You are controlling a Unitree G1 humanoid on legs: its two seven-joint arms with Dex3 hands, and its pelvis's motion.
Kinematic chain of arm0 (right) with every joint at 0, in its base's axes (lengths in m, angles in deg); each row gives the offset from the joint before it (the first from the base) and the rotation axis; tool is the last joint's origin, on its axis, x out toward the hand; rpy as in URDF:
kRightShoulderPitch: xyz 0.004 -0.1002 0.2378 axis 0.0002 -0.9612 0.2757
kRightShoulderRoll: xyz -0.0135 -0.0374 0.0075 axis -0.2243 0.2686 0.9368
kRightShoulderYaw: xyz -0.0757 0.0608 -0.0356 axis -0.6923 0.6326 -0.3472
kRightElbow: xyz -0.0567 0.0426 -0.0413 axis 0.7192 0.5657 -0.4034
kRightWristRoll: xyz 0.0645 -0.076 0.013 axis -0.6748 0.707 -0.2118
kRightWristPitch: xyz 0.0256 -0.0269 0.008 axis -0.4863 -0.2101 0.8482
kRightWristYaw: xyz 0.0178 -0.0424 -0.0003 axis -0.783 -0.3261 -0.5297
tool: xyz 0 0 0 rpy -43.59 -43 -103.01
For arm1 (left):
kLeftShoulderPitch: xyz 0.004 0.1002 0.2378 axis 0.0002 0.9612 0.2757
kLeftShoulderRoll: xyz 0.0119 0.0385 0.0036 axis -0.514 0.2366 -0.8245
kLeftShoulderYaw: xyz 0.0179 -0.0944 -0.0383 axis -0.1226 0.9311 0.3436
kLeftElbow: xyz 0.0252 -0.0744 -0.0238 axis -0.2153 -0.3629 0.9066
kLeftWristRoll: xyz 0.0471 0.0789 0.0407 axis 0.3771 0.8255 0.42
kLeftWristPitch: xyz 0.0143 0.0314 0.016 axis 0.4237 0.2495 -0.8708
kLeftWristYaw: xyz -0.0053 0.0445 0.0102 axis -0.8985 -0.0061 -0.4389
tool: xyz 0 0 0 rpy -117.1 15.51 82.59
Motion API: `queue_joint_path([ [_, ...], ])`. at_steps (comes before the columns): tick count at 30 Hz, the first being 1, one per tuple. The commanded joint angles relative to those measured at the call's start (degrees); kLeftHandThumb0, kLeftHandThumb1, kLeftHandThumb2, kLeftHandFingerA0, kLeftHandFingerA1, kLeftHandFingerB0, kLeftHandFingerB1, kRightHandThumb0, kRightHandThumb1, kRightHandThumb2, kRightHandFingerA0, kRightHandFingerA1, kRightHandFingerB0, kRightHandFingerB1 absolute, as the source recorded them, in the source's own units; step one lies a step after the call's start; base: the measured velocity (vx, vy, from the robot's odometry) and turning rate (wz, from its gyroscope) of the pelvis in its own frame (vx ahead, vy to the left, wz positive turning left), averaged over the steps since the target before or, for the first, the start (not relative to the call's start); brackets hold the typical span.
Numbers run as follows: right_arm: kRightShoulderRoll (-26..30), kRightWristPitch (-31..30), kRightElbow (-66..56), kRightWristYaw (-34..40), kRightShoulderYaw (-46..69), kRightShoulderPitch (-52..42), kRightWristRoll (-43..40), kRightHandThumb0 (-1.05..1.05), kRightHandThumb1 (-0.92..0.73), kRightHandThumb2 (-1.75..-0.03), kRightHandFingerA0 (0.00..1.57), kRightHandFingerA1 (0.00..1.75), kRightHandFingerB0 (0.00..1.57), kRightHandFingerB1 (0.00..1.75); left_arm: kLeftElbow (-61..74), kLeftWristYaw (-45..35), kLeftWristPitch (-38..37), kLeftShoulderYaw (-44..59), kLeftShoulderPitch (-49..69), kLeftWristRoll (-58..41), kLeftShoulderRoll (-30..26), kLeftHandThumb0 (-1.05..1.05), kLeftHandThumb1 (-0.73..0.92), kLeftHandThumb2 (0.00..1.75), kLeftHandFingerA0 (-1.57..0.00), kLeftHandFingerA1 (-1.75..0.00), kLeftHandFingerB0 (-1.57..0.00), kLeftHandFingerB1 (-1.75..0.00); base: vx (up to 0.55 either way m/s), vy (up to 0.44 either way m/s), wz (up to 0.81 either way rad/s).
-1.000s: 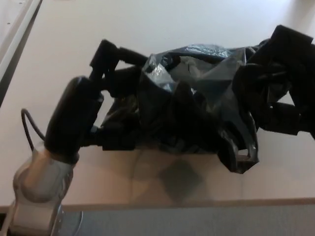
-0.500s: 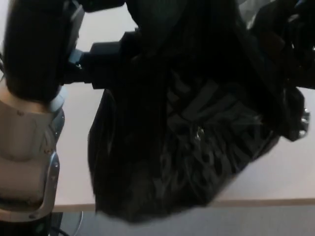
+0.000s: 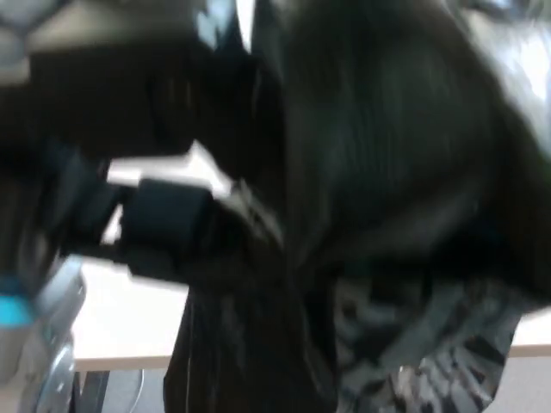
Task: A plastic bag is kept infront of the robot in the middle of the desk and the robot uses both its hands to grab it from the top and lifts it up and then releases it.
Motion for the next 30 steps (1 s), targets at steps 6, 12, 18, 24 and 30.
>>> queue_joint_path([
  [6,4.85,47.14,18.86,-14.09,-8.48,6.84,14.58,-0.16,-0.53,-0.66,1.0,1.58,0.77,1.31,1.69,-4.82,11.52,7.12,-4.96,-10.31,-12.57,-0.27,0.54,0.62,-0.95,-1.61,-0.87,-1.44,0.0,0.0,0.0],
  [12,22.01,51.83,56.87,-3.94,-15.26,28.88,37.71,-0.03,-0.49,-0.65,0.82,1.74,0.69,1.66,-31.25,-11.27,6.89,9.84,-22.84,0.32,-23.61,-0.16,0.57,0.63,-1.12,-1.38,-1.1,-1.12,0.0,0.0,0.0],
  [18,26.75,41.45,94.7,8.35,-32.88,55.64,54.84,-0.23,-0.59,-0.58,0.77,1.54,0.73,1.05,-63.71,-7.57,2.87,2.22,-45.45,14.52,-29.41,-0.12,0.66,0.67,-0.99,-1.57,-0.89,-1.39,0.0,0.0,0.0],
  [24,23.9,25.76,112.11,14.43,-33.15,67.0,49.19,-0.2,-0.72,-0.6,0.73,1.65,0.59,1.43,-84.87,-5.8,3.38,-4.66,-61.79,21.27,-30.76,-0.02,0.49,1.03,-1.03,-1.51,-0.92,-1.27,0.0,0.0,0.0],
  [30,26.42,14.47,118.01,19.97,-34.84,71.25,48.86,-0.15,-0.52,-0.56,0.84,1.39,0.89,0.77,-98.76,5.17,6.37,-14.06,-75.26,33.99,-33.3,0.09,0.49,1.05,-0.97,-1.41,-0.93,-1.26,0.0,0.0,0.0],
])
